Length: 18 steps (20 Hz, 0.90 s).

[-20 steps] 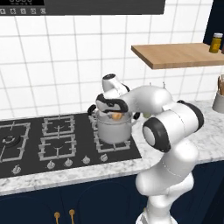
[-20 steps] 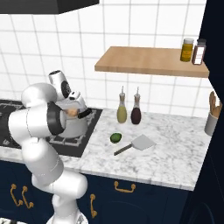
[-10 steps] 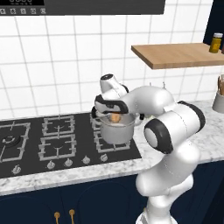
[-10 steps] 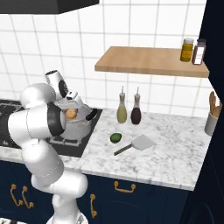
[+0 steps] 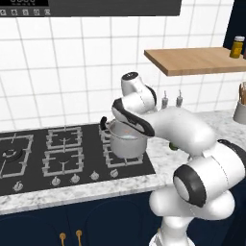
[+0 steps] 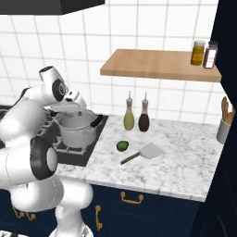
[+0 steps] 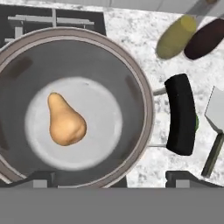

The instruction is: Put the avocado and squash in the pot. Retrieve the spatula and lightly stir the vegetables in the pot.

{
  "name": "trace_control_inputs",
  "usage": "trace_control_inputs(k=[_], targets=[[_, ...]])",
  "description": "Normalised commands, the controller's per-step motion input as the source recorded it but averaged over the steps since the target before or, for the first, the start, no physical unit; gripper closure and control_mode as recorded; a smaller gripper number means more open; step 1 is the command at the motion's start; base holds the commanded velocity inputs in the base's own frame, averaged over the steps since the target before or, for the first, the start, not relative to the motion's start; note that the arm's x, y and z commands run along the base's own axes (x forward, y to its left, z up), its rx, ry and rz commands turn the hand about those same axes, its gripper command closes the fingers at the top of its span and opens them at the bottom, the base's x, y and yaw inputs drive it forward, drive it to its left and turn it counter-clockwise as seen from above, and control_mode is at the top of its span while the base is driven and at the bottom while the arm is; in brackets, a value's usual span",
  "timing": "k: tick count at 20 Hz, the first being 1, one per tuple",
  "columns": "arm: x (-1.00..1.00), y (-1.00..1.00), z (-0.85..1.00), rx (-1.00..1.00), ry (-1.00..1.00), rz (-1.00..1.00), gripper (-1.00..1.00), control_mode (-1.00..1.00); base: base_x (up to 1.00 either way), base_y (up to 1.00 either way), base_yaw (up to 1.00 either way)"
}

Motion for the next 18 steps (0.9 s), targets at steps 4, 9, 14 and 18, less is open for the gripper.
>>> trace_control_inputs(k=[4,9,14,18], targets=[[-1.0,-0.97,0.17,0.11,-0.06,0.0,-1.0,-1.0,0.0,0.0,0.0],[-0.89,-1.0,0.01,0.06,-0.04,0.11,-1.0,-1.0,0.0,0.0,0.0],[-0.21,-1.0,0.0,0.05,-0.01,0.25,-1.0,-1.0,0.0,0.0,0.0],[0.06,-1.0,-0.11,0.01,-0.02,0.39,-1.0,-1.0,0.0,0.0,0.0]])
